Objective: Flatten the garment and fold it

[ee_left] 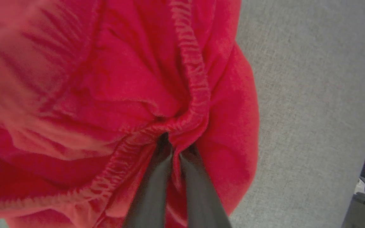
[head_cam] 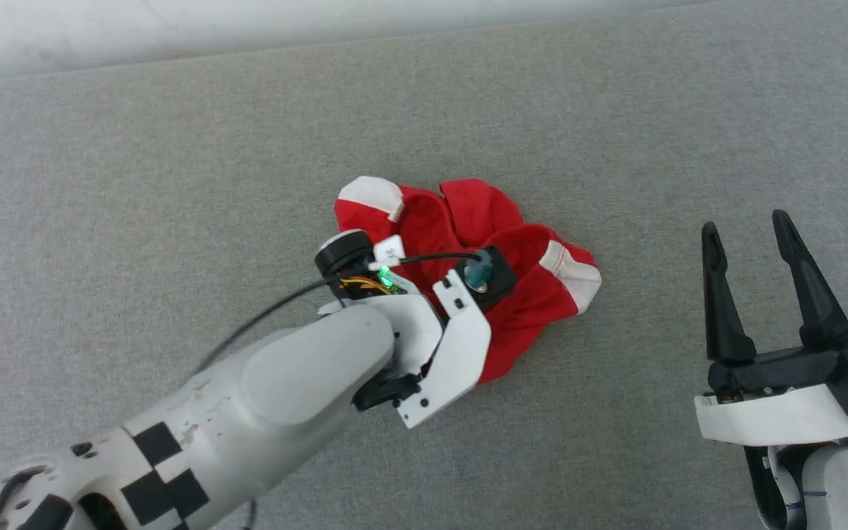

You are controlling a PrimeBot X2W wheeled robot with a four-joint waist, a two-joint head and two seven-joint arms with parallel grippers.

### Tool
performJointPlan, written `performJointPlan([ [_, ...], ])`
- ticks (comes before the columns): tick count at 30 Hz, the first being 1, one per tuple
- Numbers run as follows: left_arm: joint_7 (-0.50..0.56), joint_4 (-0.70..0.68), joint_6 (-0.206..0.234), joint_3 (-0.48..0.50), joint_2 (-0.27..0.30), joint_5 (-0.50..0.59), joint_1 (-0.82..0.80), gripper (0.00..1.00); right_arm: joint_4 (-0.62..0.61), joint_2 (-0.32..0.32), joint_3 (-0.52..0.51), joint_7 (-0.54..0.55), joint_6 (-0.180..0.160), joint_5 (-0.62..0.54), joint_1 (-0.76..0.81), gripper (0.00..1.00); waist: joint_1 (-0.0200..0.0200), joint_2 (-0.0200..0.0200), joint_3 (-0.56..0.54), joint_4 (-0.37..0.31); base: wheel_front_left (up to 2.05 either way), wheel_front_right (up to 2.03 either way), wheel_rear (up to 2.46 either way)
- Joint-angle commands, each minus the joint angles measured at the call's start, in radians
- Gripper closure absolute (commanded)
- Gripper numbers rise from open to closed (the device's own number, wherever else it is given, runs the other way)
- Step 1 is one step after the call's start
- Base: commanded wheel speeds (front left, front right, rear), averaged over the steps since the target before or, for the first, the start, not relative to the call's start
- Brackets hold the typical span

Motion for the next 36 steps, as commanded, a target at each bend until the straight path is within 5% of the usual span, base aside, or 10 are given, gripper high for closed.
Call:
performJointPlan([
  [1, -0.021, 0.004, -0.001, -0.011, 0.019, -0.007, 0.023, 0.0, 0.003, 0.002, -0.001, -0.005, -0.002, 0.004, -0.006, 0.0, 0.0, 0.0, -0.012, 0.006, 0.0, 0.0, 0.0],
  [12, -0.519, -0.001, 0.013, 0.05, 0.051, -0.072, -0.037, 0.0, 0.008, 0.002, -0.031, -0.005, -0.002, -0.014, 0.054, 0.0, 0.0, 0.0, -0.114, 0.093, 0.0, 0.0, 0.0],
  [18, -0.797, -0.005, 0.209, 0.183, 0.08, -0.014, 0.022, 0.0, 0.003, 0.002, -0.046, -0.005, -0.002, -0.021, 0.078, 0.0, 0.0, 0.0, -0.145, 0.139, 0.0, 0.0, 0.0],
  [24, -0.827, -0.142, 0.454, 0.43, 0.094, 0.122, 0.213, 0.0, 0.005, 0.002, -0.058, -0.005, -0.002, -0.019, 0.098, 0.0, 0.0, 0.0, -0.171, 0.169, 0.0, 0.0, 0.0],
  [31, -0.827, -0.302, 0.563, 0.688, 0.08, 0.286, 0.522, 0.0, 0.014, 0.002, -0.071, -0.005, -0.002, -0.002, 0.122, 0.0, 0.0, 0.0, -0.209, 0.179, 0.0, 0.0, 0.0],
  [36, -0.827, -0.365, 0.543, 0.833, 0.039, 0.401, 0.725, 0.0, 0.028, 0.002, -0.087, -0.005, -0.002, 0.011, 0.154, 0.0, 0.0, 0.0, -0.235, 0.195, 0.0, 0.0, 0.0],
])
